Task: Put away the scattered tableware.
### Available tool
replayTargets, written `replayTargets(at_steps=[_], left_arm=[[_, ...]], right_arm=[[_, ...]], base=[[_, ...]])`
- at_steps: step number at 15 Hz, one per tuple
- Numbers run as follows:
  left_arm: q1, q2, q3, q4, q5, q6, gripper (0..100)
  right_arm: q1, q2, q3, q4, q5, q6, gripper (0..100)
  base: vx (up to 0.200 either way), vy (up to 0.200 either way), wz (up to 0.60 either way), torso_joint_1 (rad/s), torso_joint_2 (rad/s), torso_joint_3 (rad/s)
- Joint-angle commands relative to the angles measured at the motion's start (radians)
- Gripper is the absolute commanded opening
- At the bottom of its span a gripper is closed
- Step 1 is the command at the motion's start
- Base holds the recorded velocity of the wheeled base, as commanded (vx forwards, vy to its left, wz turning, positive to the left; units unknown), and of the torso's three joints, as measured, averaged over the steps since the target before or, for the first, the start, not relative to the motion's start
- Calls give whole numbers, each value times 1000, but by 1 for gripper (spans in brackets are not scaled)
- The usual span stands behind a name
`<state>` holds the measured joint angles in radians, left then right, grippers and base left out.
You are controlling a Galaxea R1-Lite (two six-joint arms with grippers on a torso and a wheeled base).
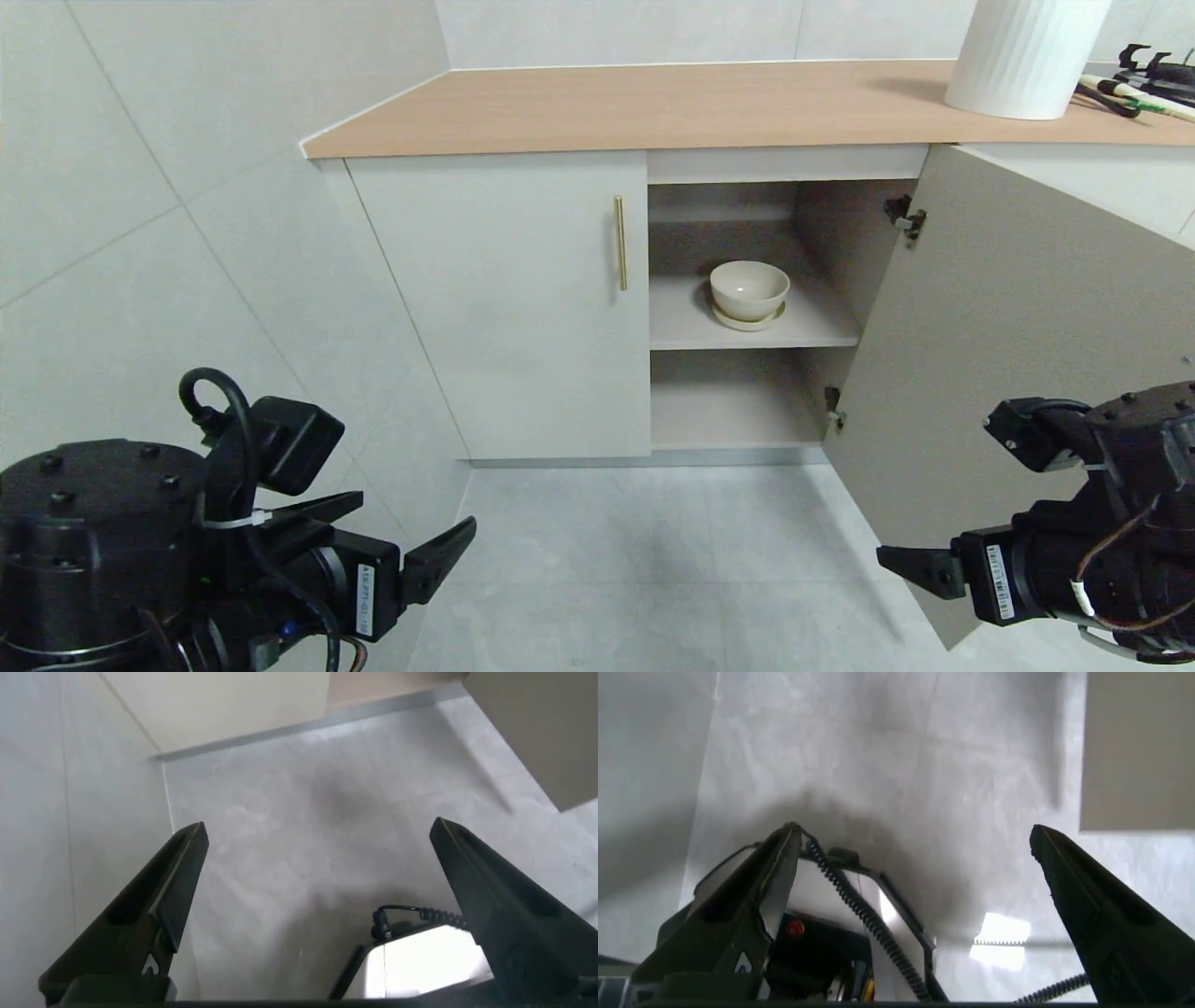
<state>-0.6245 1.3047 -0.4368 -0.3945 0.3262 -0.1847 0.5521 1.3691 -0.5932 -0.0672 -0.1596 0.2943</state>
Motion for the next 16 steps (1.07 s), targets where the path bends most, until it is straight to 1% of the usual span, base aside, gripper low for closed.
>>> replayTargets(at_steps=[1,9,15,16], left_arm=[[0,4,1,0,1,2,100],[0,8,3,0,1,4,100],[2,10,1,0,2,4,100],[0,10,1,0,2,4,100]], right_arm=[[-1,2,1,0,-1,0,100],[-1,-1,3,0,-1,0,100],[-12,-5,3,4,-3,0,100],[-15,-10,1,23,-3,-1,100]], base=[[0,0,0,0,0,0],[0,0,0,0,0,0],[0,-200,0,4,2,2],[0,-200,0,-2,2,12]])
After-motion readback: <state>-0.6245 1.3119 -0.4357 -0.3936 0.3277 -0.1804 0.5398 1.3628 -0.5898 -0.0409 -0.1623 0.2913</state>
